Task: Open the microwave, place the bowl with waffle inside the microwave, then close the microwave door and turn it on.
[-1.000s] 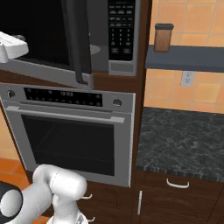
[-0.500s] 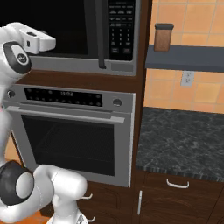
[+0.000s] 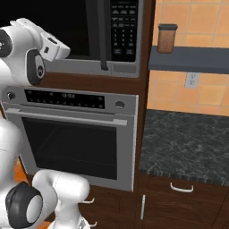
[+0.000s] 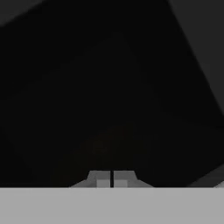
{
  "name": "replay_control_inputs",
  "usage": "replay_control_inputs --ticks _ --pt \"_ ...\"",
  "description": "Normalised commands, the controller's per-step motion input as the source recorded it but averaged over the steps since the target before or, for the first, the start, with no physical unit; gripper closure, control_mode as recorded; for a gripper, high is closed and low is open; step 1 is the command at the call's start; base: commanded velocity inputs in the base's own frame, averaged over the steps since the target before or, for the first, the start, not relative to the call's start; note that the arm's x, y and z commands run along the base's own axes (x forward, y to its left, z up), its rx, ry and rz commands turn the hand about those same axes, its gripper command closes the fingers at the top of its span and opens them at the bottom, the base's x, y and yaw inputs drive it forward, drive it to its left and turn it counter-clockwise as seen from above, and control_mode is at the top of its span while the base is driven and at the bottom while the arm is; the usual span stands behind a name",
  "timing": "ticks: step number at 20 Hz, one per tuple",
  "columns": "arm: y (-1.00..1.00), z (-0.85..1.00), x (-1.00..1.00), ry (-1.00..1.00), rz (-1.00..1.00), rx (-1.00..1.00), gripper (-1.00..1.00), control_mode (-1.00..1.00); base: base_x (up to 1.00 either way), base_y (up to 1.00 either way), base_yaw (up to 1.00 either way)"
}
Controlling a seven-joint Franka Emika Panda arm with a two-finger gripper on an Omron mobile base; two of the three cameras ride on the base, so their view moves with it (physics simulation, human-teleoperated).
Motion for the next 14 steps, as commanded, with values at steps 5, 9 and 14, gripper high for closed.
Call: replay_control_inputs --ticks 5,9,14 --pt "-1.0 0.05 -0.83 0.13 0.0 0.36 1.0 -1.0 0.0 0.0 0.0" --pt "-1.0 0.01 0.32 0.34 0.0 0.57 1.0 -1.0 0.0 0.0 0.0" --pt "-1.0 0.0 0.03 0.16 0.0 0.59 1.0 -1.0 0.0 0.0 0.0"
